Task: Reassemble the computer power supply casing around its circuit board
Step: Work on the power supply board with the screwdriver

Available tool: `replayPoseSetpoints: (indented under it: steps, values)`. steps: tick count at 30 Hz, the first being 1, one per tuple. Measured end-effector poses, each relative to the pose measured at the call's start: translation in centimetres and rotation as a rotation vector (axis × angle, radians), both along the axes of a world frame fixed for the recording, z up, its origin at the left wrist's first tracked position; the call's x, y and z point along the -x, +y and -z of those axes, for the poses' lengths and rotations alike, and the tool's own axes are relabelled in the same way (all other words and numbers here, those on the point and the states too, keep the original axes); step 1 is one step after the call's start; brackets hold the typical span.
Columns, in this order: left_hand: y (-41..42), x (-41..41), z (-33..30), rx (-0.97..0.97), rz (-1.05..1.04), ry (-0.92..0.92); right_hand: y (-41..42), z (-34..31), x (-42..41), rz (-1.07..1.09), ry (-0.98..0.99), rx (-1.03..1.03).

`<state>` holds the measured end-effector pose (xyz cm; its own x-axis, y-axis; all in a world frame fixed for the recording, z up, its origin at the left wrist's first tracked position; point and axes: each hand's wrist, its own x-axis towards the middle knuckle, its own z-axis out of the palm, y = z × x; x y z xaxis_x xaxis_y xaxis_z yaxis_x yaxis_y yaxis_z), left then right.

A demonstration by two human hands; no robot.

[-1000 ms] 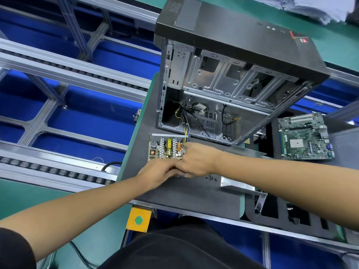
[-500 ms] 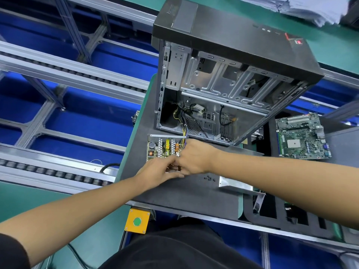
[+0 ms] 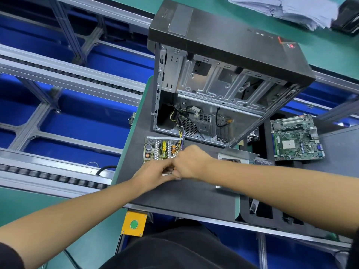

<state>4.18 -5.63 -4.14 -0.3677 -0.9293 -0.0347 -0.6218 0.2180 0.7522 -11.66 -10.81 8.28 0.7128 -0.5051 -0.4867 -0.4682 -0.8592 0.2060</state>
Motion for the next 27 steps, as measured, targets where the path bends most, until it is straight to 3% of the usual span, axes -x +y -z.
replayPoseSetpoints:
  steps: [2, 3, 4, 8, 10, 12, 16, 17, 19, 21, 23, 25, 27]
  values:
    - [-0.1, 0.0, 0.1, -0.005, -0.013, -0.002, 0.7, 0.2, -0.4, 0.315, 0.031, -0.093]
    - [-0.1, 0.1, 0.1, -0.002, -0.004, -0.012, 0.7, -0.1, -0.5, 0.326, 0.037, -0.104]
    - [-0.2, 0.0, 0.2, 0.004, 0.006, -0.025, 0.5, -0.4, -0.3, 0.232, 0.03, -0.078]
    - [-0.3, 0.0, -0.1, -0.03, 0.027, -0.015, -1.4, -1.4, 0.3, -0.496, 0.005, 0.096]
    - [-0.3, 0.1, -0.4, -0.041, 0.045, -0.02, -2.0, -1.5, 0.3, -0.57, 0.024, 0.095]
    - [-0.2, 0.1, -0.4, -0.036, 0.0, 0.004, -1.6, -1.3, 0.1, -0.394, 0.013, 0.056]
    - [-0.2, 0.0, 0.0, 0.022, -0.013, -0.002, -0.1, -0.2, -0.4, 0.258, 0.081, -0.076]
    - [-0.3, 0.0, 0.1, 0.027, -0.006, -0.008, -0.1, -0.4, -0.3, 0.288, 0.071, -0.091]
    - [-0.4, -0.1, 0.1, 0.02, -0.003, 0.0, -0.6, -0.7, -0.1, 0.027, 0.034, -0.011]
    - [-0.3, -0.2, 0.1, 0.01, 0.012, 0.007, -1.4, -1.0, 0.4, -0.402, 0.023, 0.068]
    - [-0.2, -0.2, 0.1, 0.01, 0.049, -0.004, -2.0, -1.1, 0.8, -0.606, 0.04, 0.08]
    - [-0.1, -0.2, 0.1, 0.019, 0.044, -0.023, -1.5, -0.7, 0.8, -0.442, 0.017, 0.07]
    - [-0.1, -0.1, 0.3, 0.025, 0.011, -0.02, -0.3, -0.1, 0.2, -0.007, 0.011, 0.009]
